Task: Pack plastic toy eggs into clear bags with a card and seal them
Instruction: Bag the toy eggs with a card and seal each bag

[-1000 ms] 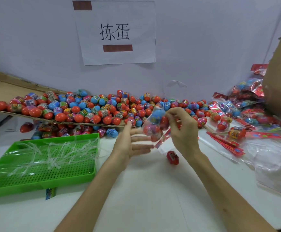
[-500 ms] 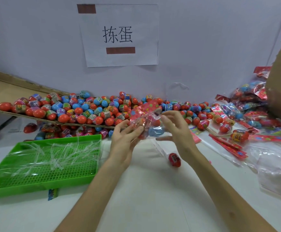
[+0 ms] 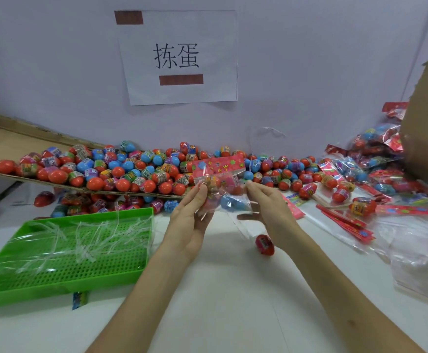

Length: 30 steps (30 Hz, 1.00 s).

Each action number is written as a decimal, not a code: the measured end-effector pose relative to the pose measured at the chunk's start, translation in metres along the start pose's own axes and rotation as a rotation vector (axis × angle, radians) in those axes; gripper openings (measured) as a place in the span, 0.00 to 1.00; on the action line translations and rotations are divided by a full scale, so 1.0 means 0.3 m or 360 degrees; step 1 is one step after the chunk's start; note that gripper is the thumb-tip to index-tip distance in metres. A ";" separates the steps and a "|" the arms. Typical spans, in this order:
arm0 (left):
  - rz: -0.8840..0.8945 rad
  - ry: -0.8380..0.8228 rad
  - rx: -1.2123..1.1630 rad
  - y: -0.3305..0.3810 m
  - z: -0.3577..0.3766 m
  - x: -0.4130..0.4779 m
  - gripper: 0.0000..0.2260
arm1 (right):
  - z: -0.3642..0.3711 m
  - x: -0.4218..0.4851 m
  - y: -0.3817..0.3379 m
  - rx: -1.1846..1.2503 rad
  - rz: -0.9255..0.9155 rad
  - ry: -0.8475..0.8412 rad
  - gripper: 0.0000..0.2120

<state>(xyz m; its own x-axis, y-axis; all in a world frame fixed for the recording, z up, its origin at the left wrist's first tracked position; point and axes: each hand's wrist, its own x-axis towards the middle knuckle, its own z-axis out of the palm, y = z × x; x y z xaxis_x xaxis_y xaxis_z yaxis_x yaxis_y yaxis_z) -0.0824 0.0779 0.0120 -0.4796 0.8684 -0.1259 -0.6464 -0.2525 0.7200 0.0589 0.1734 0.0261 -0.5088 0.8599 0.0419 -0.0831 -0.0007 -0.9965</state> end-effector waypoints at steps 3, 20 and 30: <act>0.0065 -0.0066 0.0245 0.008 -0.005 -0.004 0.16 | -0.019 0.006 -0.017 0.0025 -0.0024 -0.0120 0.23; -0.0061 0.0076 0.0464 -0.010 0.012 -0.021 0.19 | -0.402 0.163 -0.352 0.0670 -0.0390 0.0417 0.25; 0.0123 -0.0052 0.1129 -0.020 0.014 -0.025 0.17 | -0.315 0.036 -0.134 -0.0546 -0.0351 0.0402 0.11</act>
<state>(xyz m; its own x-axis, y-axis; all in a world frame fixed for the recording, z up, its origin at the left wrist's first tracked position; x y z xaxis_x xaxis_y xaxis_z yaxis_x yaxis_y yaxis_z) -0.0725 0.0746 0.0114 -0.4834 0.8743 -0.0440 -0.0641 0.0148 0.9978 0.1377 0.2308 0.0598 -0.2835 0.9176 0.2787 0.1436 0.3279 -0.9337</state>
